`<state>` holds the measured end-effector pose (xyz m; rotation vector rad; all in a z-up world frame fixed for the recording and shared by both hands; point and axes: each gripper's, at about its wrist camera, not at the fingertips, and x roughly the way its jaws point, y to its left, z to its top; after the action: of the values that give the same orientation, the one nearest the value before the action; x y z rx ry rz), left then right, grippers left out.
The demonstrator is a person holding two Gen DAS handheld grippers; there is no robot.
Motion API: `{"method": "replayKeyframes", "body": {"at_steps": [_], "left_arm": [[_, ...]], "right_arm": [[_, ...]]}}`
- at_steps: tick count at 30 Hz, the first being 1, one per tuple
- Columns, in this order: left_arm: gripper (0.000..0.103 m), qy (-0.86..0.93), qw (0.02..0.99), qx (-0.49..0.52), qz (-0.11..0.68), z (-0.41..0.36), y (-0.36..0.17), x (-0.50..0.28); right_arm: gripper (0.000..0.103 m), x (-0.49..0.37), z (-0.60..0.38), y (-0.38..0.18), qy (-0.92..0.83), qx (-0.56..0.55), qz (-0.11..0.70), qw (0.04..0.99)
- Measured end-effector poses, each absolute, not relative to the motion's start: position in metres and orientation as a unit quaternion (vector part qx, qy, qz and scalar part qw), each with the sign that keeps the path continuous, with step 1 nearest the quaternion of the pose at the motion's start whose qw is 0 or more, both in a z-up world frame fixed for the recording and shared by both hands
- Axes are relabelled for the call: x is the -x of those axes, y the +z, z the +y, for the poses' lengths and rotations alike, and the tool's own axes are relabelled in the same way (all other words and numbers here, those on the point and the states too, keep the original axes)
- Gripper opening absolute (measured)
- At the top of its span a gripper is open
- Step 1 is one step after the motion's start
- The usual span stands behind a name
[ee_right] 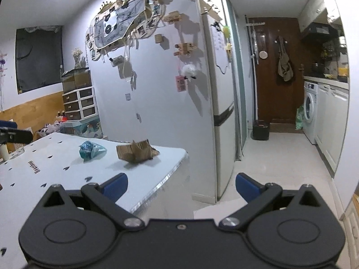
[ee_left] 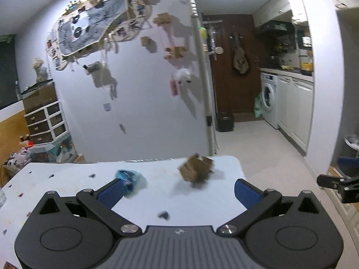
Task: Collect trash
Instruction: 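Grasp the teal wrapper with the left tool while the right tool grasps the cardboard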
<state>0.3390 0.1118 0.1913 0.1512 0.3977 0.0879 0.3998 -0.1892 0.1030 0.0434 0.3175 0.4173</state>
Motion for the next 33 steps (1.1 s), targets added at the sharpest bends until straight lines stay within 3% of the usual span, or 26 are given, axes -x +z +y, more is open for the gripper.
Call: {"method": "replayKeyframes", "body": {"at_steps": [10,20,33], "left_arm": [[0.103,0.086,0.981,-0.022,0.173,0.186,0.206,-0.423],[0.103,0.135,0.975,0.06,0.168,0.238,0.136,-0.498],[0.103,0.142,0.961,0.139,0.193,0.296,0.102,-0.562]], "right_arm": [[0.103,-0.477,-0.122,0.136,0.23,-0.007,0.144,0.962],[0.103,-0.543,-0.069,0.114,0.236,-0.019,0.177,0.955],[0.103,-0.598,0.0,0.096,0.241,-0.005,0.197,0.95]]}}
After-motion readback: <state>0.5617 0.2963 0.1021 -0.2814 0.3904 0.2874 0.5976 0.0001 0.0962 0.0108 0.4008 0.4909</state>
